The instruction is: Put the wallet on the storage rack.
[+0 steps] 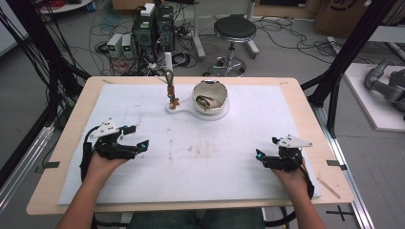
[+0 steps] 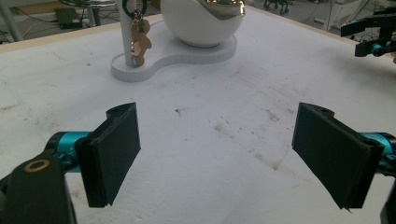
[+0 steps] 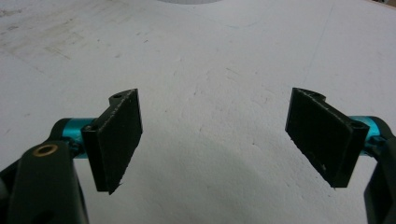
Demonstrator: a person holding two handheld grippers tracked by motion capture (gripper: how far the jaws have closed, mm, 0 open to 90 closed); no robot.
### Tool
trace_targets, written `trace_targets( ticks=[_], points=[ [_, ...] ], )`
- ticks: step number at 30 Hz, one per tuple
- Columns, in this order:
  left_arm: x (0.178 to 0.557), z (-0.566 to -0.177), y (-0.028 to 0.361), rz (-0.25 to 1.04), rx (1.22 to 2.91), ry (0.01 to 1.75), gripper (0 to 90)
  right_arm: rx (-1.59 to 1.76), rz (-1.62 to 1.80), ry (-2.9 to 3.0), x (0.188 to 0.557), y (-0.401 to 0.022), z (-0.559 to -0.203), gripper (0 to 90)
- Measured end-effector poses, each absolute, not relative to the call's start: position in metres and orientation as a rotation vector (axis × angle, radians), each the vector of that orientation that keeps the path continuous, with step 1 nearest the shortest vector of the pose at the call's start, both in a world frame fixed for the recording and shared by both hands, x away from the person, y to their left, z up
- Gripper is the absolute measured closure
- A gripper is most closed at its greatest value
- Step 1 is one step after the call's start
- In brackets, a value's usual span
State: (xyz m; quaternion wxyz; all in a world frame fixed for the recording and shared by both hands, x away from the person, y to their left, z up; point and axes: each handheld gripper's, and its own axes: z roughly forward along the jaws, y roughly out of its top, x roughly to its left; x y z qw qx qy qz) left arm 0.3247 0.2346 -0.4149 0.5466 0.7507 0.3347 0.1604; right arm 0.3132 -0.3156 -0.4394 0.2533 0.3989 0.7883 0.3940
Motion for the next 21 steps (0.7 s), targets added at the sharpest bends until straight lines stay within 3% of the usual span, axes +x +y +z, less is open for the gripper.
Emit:
trace_targets(
  ticks=[21],
  points=[
    [0.3238,-0.4169,0.2337,0.381,1.790,0.796,15.3,1.087,1.065,2.148,0.3152,-0.3147,-0.4405,19.0]
  ],
)
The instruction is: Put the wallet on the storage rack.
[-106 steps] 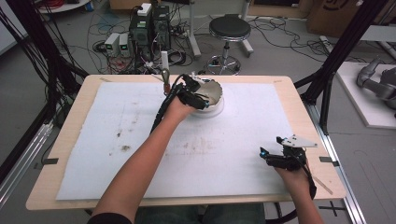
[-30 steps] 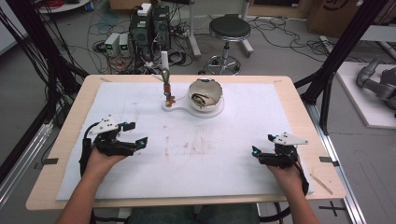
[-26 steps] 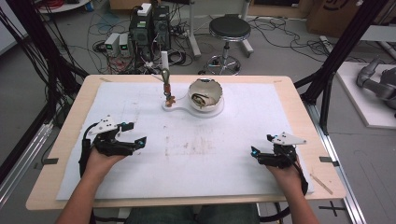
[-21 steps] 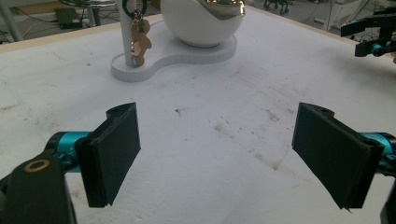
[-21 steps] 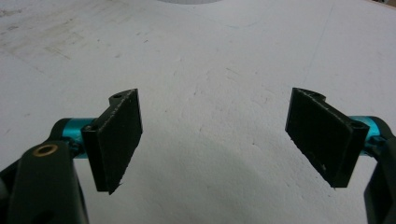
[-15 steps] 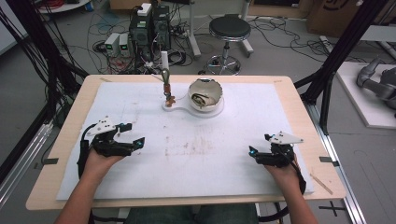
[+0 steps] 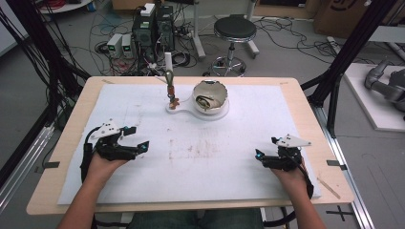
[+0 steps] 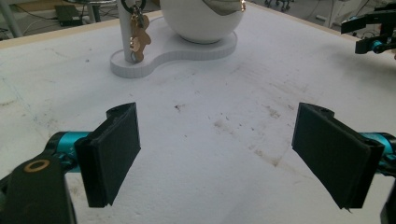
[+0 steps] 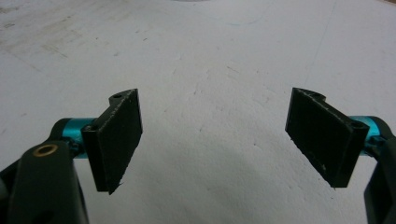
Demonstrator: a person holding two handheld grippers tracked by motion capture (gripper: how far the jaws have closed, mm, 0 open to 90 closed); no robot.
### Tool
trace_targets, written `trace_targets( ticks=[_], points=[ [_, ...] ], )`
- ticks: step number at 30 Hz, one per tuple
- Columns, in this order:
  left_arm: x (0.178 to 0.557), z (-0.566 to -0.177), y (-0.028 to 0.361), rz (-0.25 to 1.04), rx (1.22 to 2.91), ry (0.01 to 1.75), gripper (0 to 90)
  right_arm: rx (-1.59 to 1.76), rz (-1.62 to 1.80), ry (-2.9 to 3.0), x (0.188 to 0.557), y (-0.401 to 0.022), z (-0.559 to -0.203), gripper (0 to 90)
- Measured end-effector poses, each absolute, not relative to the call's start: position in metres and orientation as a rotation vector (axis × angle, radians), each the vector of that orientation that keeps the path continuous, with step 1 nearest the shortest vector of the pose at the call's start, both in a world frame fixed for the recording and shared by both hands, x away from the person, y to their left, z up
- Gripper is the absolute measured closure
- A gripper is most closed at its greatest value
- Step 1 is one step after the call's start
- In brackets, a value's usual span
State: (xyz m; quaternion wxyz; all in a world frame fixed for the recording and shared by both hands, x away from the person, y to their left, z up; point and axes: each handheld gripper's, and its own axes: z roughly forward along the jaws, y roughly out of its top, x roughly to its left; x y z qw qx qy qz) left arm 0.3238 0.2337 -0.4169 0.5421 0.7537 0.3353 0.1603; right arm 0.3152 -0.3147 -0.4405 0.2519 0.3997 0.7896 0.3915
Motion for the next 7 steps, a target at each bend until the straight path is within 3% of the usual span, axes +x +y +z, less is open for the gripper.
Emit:
trace_targets(
  ticks=[7],
  points=[
    [0.3239,-0.4172,0.2345,0.382,1.788,0.801,15.3,1.090,1.067,2.146,0.3147,-0.3147,-0.4404,19.0]
  ],
)
